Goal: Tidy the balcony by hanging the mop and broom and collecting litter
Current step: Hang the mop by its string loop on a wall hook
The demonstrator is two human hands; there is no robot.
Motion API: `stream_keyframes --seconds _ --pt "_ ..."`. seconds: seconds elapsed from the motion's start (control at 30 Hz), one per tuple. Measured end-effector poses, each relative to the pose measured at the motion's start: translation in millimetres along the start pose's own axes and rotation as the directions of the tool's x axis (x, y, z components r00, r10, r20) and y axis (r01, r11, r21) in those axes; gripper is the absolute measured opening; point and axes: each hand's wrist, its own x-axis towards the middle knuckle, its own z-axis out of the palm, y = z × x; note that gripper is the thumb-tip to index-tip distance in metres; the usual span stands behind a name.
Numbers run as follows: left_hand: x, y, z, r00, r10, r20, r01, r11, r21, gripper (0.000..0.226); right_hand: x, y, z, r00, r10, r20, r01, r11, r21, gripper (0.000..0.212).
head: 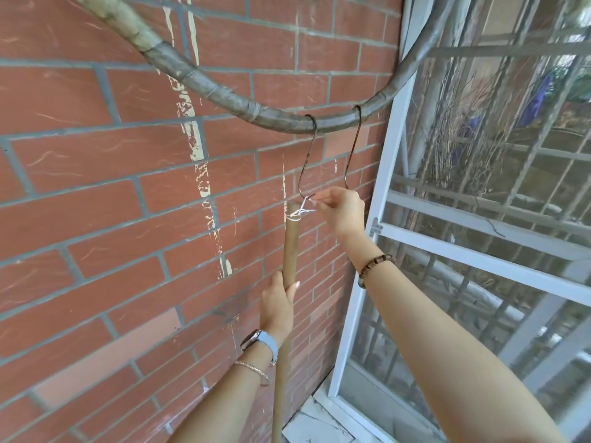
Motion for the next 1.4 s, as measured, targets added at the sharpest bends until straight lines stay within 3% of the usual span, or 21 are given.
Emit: stream_keyframes --seconds 0.13,0.3,0.67,1.4 --pt "0 -13 4 0.996 -0.087 0.028 0.087 0.996 -0.011 0.016 -5 -3 7 1.0 0.014 0.026 -0.015 0.999 0.048 0.004" --pt "-6 -28 11 0.986 -0.15 0.069 0.15 0.989 0.004 0.017 -7 -14 14 0.999 -0.028 0.036 0.026 0.998 0.055 0.017" --pt "-8 -40 17 0.972 -0.178 0.156 0.171 0.983 0.061 0.016 -27 0 14 0.995 0.009 0.098 -0.013 0.999 0.048 0.008" --pt "-18 -31 8 0.971 -0.182 0.154 0.176 0.983 0.052 0.026 -66 36 11 0.961 0.139 0.238 -0.121 0.988 -0.091 0.029"
